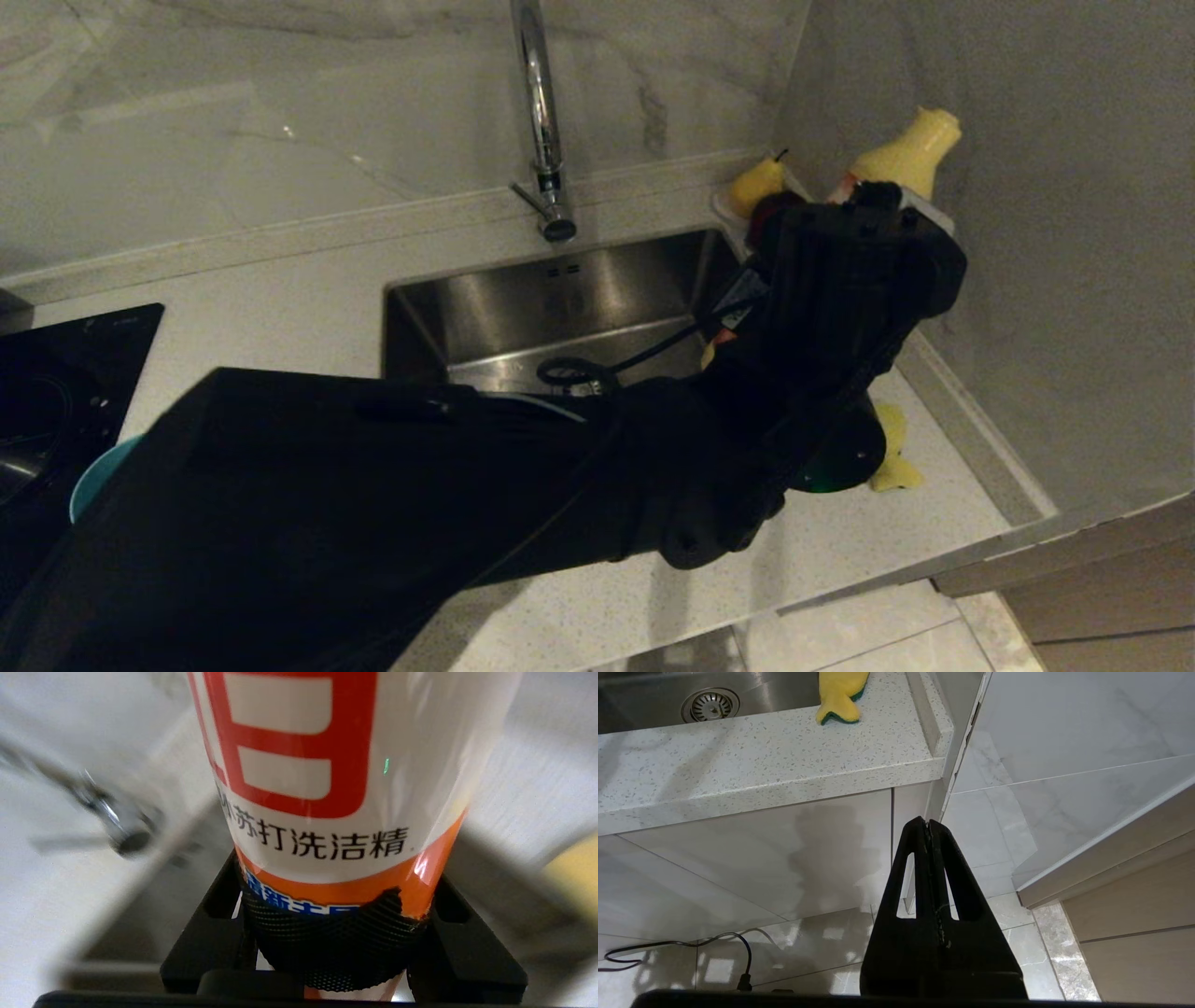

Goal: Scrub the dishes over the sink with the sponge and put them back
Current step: Place the dish soap on the table

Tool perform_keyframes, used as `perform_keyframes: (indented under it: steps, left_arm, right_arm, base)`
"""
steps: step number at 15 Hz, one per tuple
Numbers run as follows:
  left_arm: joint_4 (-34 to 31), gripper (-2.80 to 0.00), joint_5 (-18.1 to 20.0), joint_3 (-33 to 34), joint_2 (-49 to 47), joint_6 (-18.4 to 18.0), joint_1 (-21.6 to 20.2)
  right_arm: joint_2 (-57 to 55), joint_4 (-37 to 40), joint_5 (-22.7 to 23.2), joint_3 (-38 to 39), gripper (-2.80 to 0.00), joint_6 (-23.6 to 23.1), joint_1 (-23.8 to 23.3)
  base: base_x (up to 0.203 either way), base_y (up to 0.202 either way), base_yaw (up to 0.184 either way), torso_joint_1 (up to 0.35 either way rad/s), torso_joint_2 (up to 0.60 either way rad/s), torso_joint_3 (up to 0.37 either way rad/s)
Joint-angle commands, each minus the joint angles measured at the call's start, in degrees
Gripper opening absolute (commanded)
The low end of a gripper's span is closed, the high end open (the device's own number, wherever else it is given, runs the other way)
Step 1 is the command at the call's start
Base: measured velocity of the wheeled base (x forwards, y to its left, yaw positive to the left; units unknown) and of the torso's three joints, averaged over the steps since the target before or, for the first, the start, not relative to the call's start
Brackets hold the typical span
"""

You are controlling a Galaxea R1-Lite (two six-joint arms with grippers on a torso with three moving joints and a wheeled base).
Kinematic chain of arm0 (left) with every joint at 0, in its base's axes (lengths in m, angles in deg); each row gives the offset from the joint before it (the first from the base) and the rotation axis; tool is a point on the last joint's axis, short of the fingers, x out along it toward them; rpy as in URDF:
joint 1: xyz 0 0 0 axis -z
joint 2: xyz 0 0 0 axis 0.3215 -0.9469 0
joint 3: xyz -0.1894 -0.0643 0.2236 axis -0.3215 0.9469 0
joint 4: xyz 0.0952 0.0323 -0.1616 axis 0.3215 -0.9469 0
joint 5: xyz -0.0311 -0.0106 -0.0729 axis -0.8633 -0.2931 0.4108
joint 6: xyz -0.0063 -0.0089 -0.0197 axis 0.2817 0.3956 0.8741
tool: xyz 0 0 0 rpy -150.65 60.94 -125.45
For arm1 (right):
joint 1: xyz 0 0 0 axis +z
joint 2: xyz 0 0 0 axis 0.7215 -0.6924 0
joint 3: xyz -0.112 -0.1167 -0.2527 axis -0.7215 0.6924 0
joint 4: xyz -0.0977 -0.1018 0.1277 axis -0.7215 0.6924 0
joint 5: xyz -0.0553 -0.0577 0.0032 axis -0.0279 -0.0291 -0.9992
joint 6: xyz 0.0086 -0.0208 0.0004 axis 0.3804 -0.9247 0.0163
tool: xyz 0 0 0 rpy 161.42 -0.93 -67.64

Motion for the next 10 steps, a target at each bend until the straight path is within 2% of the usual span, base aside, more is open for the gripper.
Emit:
perform_keyframes:
  steps: [1, 6, 10]
  left_arm:
    - [-0.3, -2.8, 0.6, -0.5, 4.8, 10.2, -0.1]
    - [-0.7, -2.8, 6.8, -0.4, 13.8, 11.3, 0.0]
    - [-3.6, -2.8, 11.7, -0.4, 20.8, 14.2, -0.1]
  right_arm:
    - [0.1, 0.0, 0.0, 0.0, -2.8, 0.0, 0.0]
    - [0.1, 0.0, 0.0, 0.0, -2.8, 0.0, 0.0]
    - [0.1, 0.0, 0.0, 0.0, -2.8, 0.0, 0.0]
  base:
    - [0.0, 0.0, 0.0, 0.0, 0.0, 0.0]
    - [0.0, 0.0, 0.0, 0.0, 0.0, 0.0]
    - [0.0, 0.0, 0.0, 0.0, 0.0, 0.0]
